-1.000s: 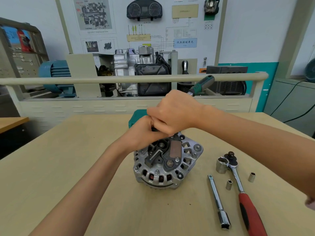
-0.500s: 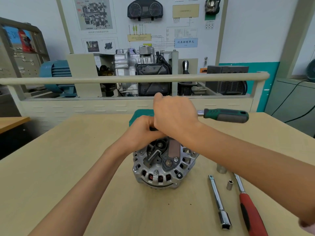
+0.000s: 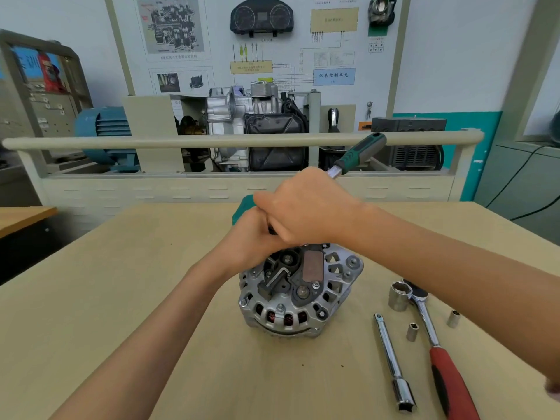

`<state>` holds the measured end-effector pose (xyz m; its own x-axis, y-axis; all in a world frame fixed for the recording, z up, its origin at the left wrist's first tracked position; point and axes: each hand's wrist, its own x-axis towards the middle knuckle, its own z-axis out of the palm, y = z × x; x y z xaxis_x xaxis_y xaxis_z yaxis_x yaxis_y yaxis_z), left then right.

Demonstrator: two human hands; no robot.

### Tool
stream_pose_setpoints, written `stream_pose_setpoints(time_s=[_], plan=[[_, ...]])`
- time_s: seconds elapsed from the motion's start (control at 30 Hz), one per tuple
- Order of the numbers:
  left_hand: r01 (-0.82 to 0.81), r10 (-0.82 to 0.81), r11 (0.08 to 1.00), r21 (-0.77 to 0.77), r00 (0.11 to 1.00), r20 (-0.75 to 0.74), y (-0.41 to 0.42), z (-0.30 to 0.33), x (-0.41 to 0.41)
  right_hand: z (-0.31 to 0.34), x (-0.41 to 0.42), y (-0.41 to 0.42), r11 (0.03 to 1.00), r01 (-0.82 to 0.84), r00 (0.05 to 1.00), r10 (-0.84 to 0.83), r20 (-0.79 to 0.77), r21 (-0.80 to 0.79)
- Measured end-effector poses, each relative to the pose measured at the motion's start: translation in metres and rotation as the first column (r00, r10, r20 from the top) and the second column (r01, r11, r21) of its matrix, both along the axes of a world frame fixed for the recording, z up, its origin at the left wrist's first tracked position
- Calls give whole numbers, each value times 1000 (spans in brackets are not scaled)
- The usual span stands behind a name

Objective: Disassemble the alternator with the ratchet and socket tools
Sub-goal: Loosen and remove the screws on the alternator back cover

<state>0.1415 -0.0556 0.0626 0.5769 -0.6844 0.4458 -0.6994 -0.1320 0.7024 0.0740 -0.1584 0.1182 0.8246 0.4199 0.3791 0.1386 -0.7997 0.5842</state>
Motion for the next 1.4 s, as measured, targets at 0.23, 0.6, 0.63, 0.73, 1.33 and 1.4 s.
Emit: stream_pose_setpoints(time_s=[0.23, 0.6, 0.63, 0.73, 1.33, 1.4], plan=[[-38, 37, 999, 36, 999, 32, -4, -1, -2, -9, 2, 15, 865, 353, 927, -375, -6, 357], [35, -35, 999, 2, 999, 36, -1, -1, 0, 2, -5, -11, 967, -250, 966, 252, -60, 38], [37, -37, 999, -6, 998, 42, -1, -1, 0, 2, -5, -9, 967, -252, 965, 254, -66, 34], [47, -45, 999, -16, 996, 82, 2, -2, 0, -1, -2, -3, 960, -274, 957, 278, -78, 52], [89, -101, 989, -114, 990, -103, 4, -4, 0, -4, 5, -11, 899, 194, 940, -285, 187, 393], [92, -105, 989, -113, 988, -113, 4, -4, 0, -3, 4, -15, 894, 221, 939, -304, 164, 388]])
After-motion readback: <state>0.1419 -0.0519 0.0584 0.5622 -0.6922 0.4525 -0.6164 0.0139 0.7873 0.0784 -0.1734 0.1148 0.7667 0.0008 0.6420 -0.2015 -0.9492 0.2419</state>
